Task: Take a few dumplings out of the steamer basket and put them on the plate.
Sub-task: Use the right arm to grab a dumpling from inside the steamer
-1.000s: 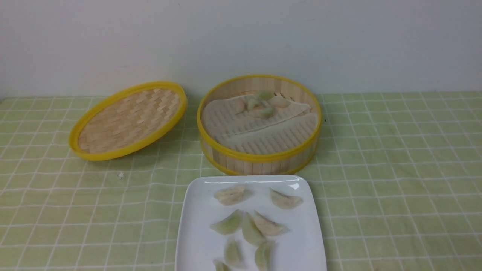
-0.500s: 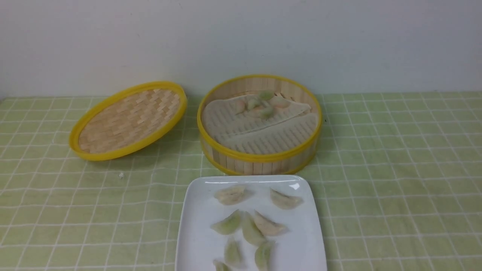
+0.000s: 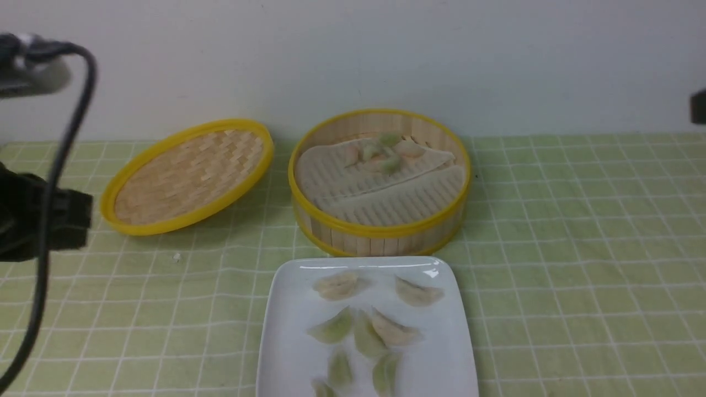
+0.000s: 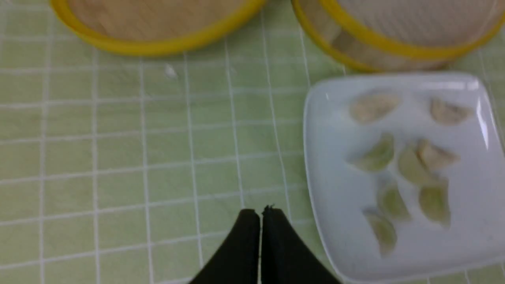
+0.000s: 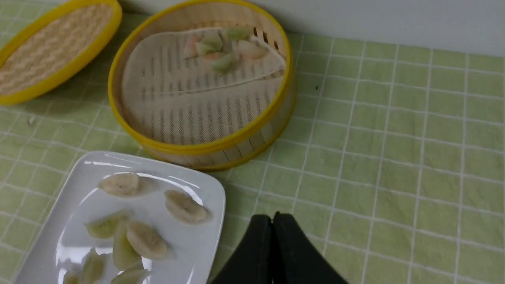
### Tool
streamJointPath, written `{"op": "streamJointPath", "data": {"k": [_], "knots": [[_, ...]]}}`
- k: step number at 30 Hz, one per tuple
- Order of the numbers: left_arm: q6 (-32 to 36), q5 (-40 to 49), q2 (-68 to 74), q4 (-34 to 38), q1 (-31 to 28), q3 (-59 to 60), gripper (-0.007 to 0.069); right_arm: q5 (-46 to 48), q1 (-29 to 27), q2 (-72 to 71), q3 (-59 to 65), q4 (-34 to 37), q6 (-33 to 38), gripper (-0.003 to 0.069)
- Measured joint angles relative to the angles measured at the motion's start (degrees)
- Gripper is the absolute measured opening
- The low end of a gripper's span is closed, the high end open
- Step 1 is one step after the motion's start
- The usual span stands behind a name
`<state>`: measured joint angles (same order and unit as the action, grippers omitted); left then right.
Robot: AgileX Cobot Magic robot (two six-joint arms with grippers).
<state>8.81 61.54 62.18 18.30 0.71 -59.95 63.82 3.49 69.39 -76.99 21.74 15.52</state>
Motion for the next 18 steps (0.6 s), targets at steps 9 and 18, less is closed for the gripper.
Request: {"op": "streamJointPath", "data": {"k": [9,18], "knots": [[7.92,0.06,1.41,4.49,0.00,0.54,-0.0006,1.27,11.45,23.29,-18.98,-2.60,1.96,-0.0013],[8.24,1.08,-0.55,4.41,0.00,0.96,-0.0006,6.31,16.54,50.77,-44.50,-3.71,2.07,0.0000]]}}
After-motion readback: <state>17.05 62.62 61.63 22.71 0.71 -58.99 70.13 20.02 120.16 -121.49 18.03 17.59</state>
